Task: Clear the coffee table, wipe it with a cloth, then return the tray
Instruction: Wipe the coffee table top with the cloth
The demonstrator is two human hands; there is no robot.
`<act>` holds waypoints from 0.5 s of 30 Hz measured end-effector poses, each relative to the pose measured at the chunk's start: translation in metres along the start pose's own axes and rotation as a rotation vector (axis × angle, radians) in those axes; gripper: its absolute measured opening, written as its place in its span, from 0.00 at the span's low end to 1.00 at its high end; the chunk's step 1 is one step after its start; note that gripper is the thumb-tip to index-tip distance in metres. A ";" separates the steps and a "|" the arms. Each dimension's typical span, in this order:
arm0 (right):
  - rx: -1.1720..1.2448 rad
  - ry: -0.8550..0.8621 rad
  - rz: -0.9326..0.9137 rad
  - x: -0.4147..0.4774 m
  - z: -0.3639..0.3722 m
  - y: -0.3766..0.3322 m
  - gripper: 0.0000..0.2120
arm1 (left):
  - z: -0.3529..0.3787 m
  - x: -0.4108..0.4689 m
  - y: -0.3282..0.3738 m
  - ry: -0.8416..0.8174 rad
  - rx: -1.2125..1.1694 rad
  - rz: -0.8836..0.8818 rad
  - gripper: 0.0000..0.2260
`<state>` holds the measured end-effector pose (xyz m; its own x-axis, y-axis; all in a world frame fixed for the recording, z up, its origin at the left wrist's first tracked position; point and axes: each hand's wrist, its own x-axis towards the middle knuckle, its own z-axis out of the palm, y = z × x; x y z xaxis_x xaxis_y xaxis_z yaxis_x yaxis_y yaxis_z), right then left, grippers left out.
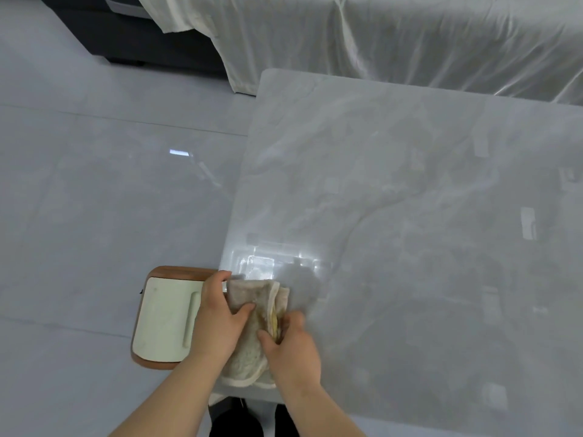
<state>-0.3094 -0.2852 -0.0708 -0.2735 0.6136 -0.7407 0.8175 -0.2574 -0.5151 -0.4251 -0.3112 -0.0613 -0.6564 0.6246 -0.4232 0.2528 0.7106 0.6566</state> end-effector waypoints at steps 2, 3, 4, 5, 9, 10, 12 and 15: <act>-0.148 0.064 -0.029 -0.008 0.007 0.005 0.29 | -0.007 -0.008 -0.008 -0.001 0.159 0.068 0.24; -0.294 0.157 -0.100 -0.013 0.007 0.006 0.34 | -0.010 -0.012 -0.011 -0.007 0.259 0.145 0.24; -0.434 0.299 -0.214 -0.016 0.007 0.007 0.37 | -0.012 -0.015 -0.015 -0.041 0.366 0.252 0.24; -0.525 0.388 -0.317 -0.020 0.006 0.007 0.38 | -0.013 -0.018 -0.018 -0.097 0.476 0.361 0.24; -0.778 0.289 -0.591 -0.020 0.012 0.009 0.36 | -0.014 -0.024 -0.029 -0.256 0.722 0.504 0.23; -0.821 0.228 -0.611 -0.018 0.013 0.011 0.34 | -0.014 -0.022 -0.033 -0.296 0.751 0.496 0.25; -0.907 0.145 -0.615 -0.013 0.016 0.014 0.27 | -0.012 -0.019 -0.040 -0.341 0.825 0.506 0.26; -0.899 0.060 -0.588 -0.007 0.016 0.016 0.23 | -0.010 -0.017 -0.040 -0.407 0.943 0.482 0.30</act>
<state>-0.3022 -0.3053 -0.0805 -0.7398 0.5045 -0.4451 0.6459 0.7179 -0.2597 -0.4309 -0.3532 -0.0740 -0.1091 0.8358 -0.5381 0.9644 0.2203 0.1466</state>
